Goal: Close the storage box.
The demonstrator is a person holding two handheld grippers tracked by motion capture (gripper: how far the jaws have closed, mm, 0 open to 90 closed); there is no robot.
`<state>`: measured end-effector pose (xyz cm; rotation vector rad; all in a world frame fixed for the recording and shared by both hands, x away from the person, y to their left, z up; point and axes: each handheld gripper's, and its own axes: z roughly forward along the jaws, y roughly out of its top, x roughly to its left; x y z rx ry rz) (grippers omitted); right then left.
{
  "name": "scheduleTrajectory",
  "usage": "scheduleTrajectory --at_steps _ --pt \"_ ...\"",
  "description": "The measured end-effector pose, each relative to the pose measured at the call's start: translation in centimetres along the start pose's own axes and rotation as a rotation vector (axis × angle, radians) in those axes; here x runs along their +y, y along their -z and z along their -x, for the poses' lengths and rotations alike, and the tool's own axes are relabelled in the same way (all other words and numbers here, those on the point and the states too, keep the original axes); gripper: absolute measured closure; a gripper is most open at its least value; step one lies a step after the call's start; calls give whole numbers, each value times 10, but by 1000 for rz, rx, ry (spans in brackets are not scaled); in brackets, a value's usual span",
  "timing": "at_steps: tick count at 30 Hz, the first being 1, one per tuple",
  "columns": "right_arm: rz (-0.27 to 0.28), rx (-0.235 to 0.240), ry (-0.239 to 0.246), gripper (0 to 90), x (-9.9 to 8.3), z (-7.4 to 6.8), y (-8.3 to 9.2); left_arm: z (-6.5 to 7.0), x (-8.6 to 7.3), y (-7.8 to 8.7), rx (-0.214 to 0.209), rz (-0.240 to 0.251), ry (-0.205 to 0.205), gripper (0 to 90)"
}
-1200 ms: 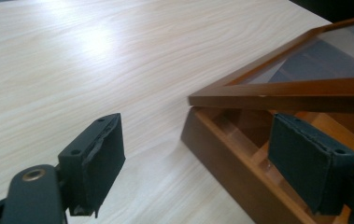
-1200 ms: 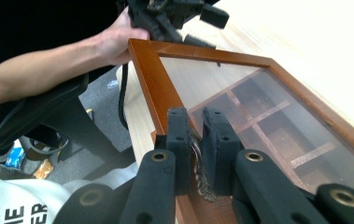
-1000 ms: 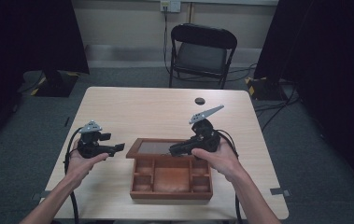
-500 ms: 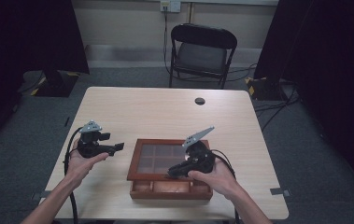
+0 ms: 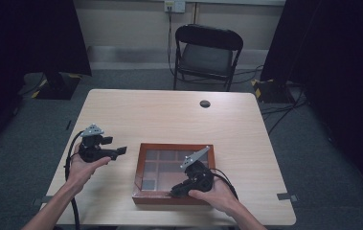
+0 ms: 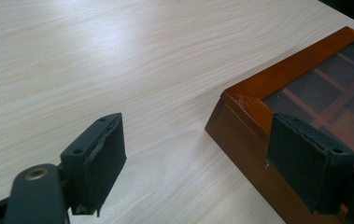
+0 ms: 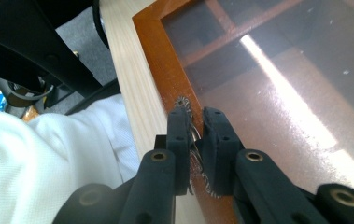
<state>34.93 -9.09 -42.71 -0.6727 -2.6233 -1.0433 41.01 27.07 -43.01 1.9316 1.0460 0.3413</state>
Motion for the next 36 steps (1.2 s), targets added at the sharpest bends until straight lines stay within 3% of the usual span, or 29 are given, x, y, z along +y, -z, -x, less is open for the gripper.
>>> scheduleTrajectory --at_steps 4,7,8,10,14,16,18,20,22,23,24,27,29,31,33,35,36 --pt "9 6 11 824 -1 1 0 -1 -2 -2 -4 -19 4 192" --pt "65 -9 -11 648 -1 5 7 -3 -4 -5 -28 -40 7 170" --pt "95 -36 -23 598 -1 8 13 -2 -5 -5 -28 -42 13 169" --pt "151 -59 -42 567 -3 15 24 -3 -6 -6 -9 -54 9 173" --pt "237 -217 -119 428 -11 35 55 -7 -9 -9 29 -82 35 173" --pt "283 -263 -155 350 -18 43 69 -9 -13 -9 53 -131 12 173" --pt "309 -336 -197 287 -29 53 83 -12 -21 -8 48 -150 -17 180" --pt "348 -388 -256 224 -47 66 97 -15 -29 -9 57 -188 1 162" --pt "330 -455 -286 154 -58 76 102 -16 -32 -11 86 -206 5 178" --pt "322 -495 -325 160 -65 83 104 -17 -33 -12 98 -207 -1 183" --pt "324 -538 -371 179 -74 90 106 -18 -34 -13 107 -209 -4 180" --pt "320 -595 -473 272 -94 107 107 -24 -40 -16 107 -214 54 169" --pt "262 -687 -486 237 -103 114 102 -26 -44 -18 141 -238 39 168" --pt "214 -718 -494 183 -110 120 96 -28 -48 -21 161 -254 28 167" --pt "183 -739 -526 151 -114 123 90 -28 -52 -24 201 -244 -20 154" --pt "150 -786 -530 146 -116 125 85 -29 -54 -24 202 -233 -18 146" --pt "147 -834 -511 146 -117 125 82 -28 -55 -24 209 -223 -24 144"
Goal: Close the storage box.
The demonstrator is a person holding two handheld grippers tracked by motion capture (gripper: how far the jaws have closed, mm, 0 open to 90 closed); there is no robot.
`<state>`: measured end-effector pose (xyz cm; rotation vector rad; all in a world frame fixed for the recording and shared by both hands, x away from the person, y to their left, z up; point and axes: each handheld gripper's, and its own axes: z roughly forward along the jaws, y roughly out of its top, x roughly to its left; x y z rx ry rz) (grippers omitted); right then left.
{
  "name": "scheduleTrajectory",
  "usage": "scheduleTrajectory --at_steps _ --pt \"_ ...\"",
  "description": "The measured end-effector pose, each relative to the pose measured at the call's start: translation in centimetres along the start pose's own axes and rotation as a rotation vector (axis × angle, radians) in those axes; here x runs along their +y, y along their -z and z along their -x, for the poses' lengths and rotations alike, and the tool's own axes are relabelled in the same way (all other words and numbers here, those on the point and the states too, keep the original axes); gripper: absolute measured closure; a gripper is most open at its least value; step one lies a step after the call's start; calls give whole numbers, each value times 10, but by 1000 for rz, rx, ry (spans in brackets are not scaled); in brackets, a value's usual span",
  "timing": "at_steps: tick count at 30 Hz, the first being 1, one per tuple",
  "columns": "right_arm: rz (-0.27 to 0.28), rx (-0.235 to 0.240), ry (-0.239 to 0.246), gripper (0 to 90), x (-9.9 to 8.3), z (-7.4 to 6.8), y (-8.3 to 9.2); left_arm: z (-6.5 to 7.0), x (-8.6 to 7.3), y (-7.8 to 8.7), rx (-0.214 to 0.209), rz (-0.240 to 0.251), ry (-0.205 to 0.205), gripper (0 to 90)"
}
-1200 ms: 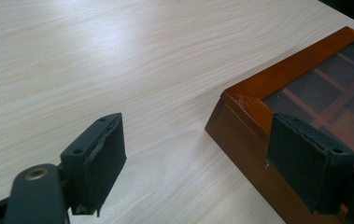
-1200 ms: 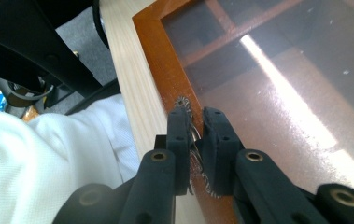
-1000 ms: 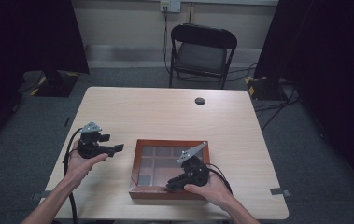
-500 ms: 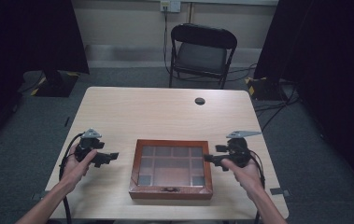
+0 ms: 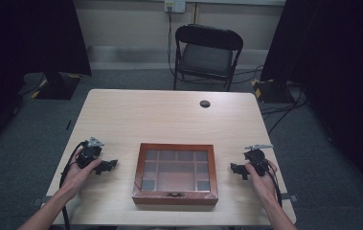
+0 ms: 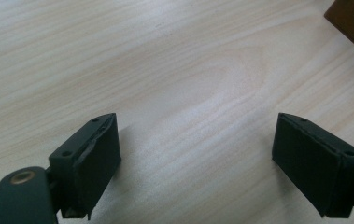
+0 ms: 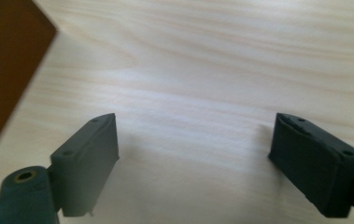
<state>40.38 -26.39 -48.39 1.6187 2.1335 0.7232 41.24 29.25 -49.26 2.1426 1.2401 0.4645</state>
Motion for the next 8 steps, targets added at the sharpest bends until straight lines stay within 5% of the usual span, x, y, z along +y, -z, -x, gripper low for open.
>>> scheduleTrajectory --at_steps 2,4,8 --pt "41 -35 5 91 -3 -3 -4 3 -5 -3 2 51 15 108" --pt "69 -34 12 16 -6 -4 -8 1 -6 -3 0 49 -8 83" --pt "140 -26 13 0 -10 -6 -14 0 -9 -7 9 84 25 0"
